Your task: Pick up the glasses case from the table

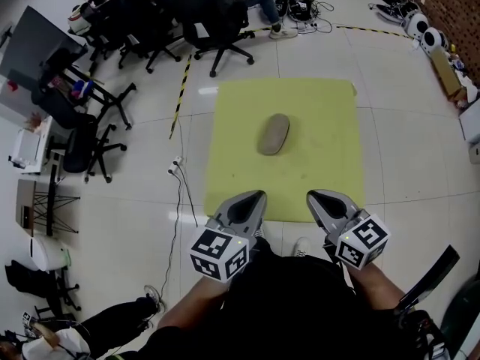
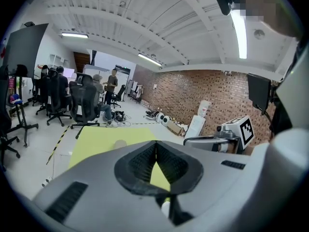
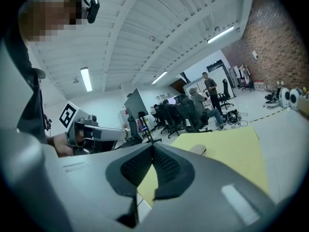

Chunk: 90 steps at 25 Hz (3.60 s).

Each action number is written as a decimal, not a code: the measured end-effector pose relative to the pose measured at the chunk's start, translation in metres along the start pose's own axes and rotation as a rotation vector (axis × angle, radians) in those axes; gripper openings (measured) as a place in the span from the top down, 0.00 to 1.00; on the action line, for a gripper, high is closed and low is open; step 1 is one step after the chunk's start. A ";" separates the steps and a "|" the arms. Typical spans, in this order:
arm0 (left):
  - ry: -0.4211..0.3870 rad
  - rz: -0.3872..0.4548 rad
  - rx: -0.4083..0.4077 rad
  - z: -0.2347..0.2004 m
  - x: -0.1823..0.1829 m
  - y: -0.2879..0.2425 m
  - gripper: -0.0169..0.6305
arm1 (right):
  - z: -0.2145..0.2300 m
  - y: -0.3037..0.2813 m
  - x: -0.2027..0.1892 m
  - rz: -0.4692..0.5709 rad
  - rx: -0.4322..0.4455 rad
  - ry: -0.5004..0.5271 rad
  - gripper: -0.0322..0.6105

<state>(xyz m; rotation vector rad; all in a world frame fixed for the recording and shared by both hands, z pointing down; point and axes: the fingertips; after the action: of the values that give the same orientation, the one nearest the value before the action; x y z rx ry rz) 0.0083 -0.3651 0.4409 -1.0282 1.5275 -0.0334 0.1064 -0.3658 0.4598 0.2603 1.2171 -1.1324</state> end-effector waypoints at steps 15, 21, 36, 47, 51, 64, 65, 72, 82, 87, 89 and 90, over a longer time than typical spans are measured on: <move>-0.076 0.039 -0.096 -0.105 0.044 -0.009 0.96 | -0.004 -0.093 0.047 -0.018 -0.125 0.015 0.95; -0.119 0.032 -0.158 -0.134 0.052 -0.010 0.96 | -0.007 -0.115 0.061 -0.014 -0.201 -0.001 0.95; -0.166 -0.005 -0.176 -0.153 0.061 -0.069 0.96 | 0.022 -0.113 0.043 -0.095 -0.276 -0.063 0.95; -0.089 -0.189 -0.074 -0.163 0.026 -0.165 0.76 | 0.085 -0.099 0.033 -0.107 -0.206 -0.128 0.95; 0.004 -0.288 -0.077 -0.169 -0.006 -0.206 0.68 | 0.101 -0.103 0.019 -0.117 -0.172 -0.158 0.95; -0.027 -0.480 0.032 -0.188 -0.045 -0.290 0.41 | 0.137 -0.084 -0.016 -0.140 -0.146 -0.244 0.95; -0.029 -0.491 0.036 -0.189 -0.047 -0.294 0.39 | 0.139 -0.083 -0.017 -0.141 -0.147 -0.247 0.95; -0.043 -0.578 0.053 -0.189 -0.067 -0.320 0.33 | 0.148 -0.076 -0.026 -0.136 -0.143 -0.281 0.95; -0.063 -0.644 0.077 -0.190 -0.086 -0.336 0.32 | 0.154 -0.067 -0.036 -0.128 -0.165 -0.325 0.95; -0.057 -0.663 0.082 -0.190 -0.089 -0.341 0.31 | 0.158 -0.060 -0.036 -0.124 -0.187 -0.338 0.95; -0.053 -0.660 0.086 -0.191 -0.088 -0.341 0.30 | 0.157 -0.059 -0.035 -0.121 -0.193 -0.340 0.95; -0.049 -0.657 0.085 -0.190 -0.087 -0.341 0.30 | 0.157 -0.058 -0.035 -0.120 -0.195 -0.340 0.95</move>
<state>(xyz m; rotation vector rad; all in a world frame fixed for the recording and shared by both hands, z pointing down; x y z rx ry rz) 0.0367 -0.6171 0.7503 -1.4088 1.0784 -0.5225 0.1583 -0.4829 0.5732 -0.1507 1.0389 -1.0990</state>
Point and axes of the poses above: the fingertips, and each gripper's own axes: y backward along the fingers, z to its right, x out of its top, and after that the axes turned 11 degrees about -z, right-handed
